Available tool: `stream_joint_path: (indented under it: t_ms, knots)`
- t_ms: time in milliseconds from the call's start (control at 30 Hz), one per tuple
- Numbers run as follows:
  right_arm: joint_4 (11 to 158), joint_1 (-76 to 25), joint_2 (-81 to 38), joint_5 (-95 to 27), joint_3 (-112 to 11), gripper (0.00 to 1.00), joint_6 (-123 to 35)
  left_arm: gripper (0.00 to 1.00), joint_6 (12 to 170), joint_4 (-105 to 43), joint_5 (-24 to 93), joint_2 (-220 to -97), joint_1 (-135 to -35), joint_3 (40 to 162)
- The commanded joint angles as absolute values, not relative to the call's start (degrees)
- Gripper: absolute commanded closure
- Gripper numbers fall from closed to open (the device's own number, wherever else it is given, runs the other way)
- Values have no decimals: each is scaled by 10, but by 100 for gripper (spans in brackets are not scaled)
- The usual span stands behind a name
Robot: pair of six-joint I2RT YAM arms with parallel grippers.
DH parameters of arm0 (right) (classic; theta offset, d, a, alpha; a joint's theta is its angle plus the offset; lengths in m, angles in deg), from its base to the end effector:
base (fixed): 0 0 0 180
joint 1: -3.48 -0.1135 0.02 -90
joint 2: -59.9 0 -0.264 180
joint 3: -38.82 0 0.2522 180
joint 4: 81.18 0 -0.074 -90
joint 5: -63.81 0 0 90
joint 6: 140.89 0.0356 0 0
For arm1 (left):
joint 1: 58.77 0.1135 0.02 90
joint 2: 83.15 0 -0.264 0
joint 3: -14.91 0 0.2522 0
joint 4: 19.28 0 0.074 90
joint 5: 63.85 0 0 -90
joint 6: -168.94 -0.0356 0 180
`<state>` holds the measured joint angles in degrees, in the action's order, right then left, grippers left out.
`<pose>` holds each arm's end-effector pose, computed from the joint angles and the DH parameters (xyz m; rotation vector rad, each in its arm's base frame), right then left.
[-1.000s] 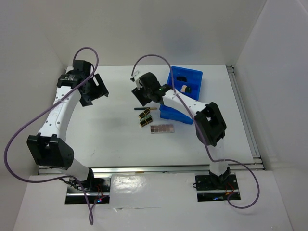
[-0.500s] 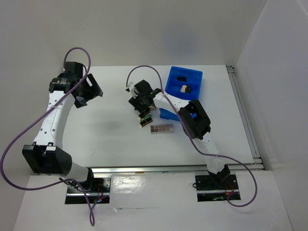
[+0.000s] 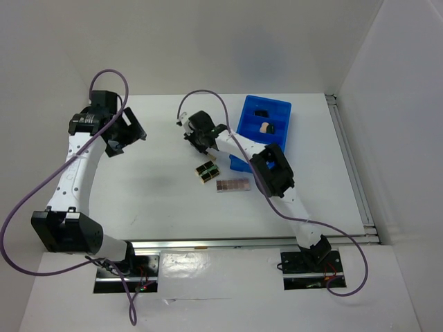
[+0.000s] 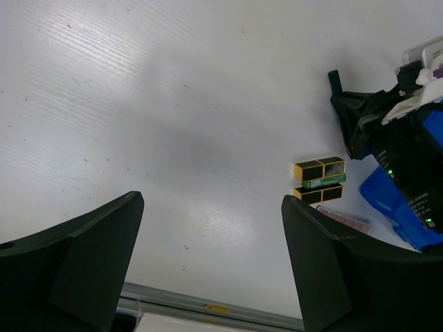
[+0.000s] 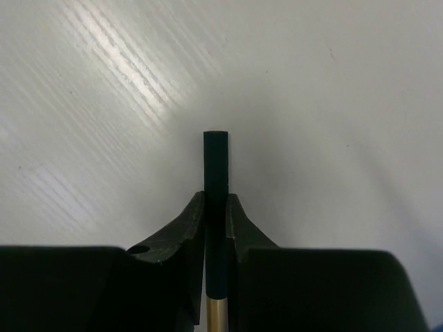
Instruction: Organize the makeup
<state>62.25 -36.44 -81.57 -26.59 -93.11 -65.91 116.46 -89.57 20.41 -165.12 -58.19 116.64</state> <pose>0.4226 0.3539 0.1572 -1.1037 2.1157 0.2154 0.2900 0.0065 0.3757 -0.8424 2.3043 -0.1622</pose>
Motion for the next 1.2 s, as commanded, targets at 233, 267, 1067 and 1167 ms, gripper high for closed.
stream_joint_path:
  t_ms: [233, 267, 1067, 1167]
  knots:
    - [639, -371, -795, -228, -1039, 100, -662, 5, 1155, -892, 210, -1629, -574, 1160]
    - [656, -371, -770, -221, -1039, 100, -662, 5, 1155, -892, 210, -1629, -574, 1160]
    - [734, -276, -312, -111, -453, 100, -670, 5, 1155, -866, 237, -1623, -574, 1148]
    - [748, -270, -318, -111, -424, 100, -676, 5, 1155, -866, 242, -1623, -574, 1148]
